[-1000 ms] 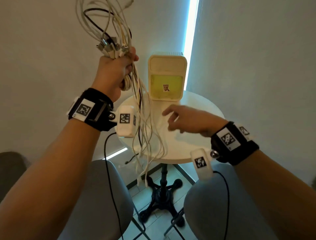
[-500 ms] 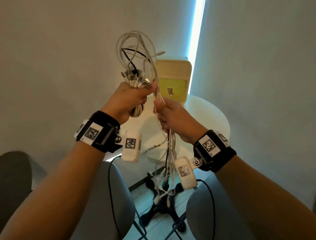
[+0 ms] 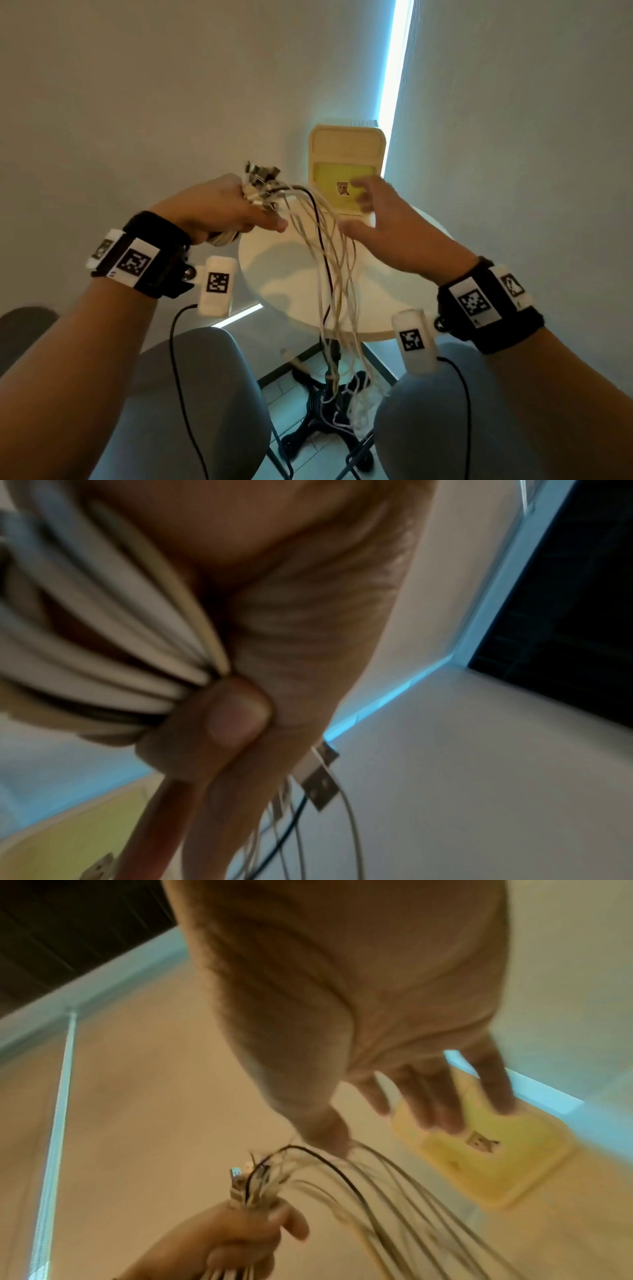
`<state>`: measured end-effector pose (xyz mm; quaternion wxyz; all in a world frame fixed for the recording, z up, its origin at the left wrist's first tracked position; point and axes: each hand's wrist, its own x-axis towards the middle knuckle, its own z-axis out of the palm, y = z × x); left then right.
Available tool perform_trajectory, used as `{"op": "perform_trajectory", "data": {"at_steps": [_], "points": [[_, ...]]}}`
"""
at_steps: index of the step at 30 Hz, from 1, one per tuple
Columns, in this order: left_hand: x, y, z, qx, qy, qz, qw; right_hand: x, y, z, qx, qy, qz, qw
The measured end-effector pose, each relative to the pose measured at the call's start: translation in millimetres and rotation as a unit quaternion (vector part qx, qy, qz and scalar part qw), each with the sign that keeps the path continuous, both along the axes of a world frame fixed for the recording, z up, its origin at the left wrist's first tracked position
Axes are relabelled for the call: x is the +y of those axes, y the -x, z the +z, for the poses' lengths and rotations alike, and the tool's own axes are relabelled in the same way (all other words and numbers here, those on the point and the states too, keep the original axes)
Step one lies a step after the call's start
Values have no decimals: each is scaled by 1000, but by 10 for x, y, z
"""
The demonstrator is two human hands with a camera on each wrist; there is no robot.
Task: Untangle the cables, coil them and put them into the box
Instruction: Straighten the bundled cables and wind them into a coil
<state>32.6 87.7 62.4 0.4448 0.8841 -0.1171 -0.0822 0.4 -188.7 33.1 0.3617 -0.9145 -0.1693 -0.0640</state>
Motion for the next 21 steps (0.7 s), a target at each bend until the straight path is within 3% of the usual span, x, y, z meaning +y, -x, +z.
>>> {"op": "perform_trajectory", "data": {"at_steps": [2, 5, 7, 10, 17, 21], "points": [[-92, 3, -43, 8, -54, -37, 998, 155, -23, 88, -63, -29, 72, 995], [-231, 62, -45, 5, -91, -73, 993, 391, -106, 36, 9, 35, 150, 988], [-259, 64, -43, 3, -75, -73, 995, 418, -182, -32, 48, 9, 167, 985], [-205, 55, -57, 19, -36, -72, 997, 352, -225, -99, 50, -47, 153, 986], [-176, 52, 92, 19, 5, -64, 998, 300, -201, -154, 32, -32, 114, 993], [-200, 21, 148, 5, 30, -14, 999, 282, -204, -174, 29, -45, 91, 994]]}}
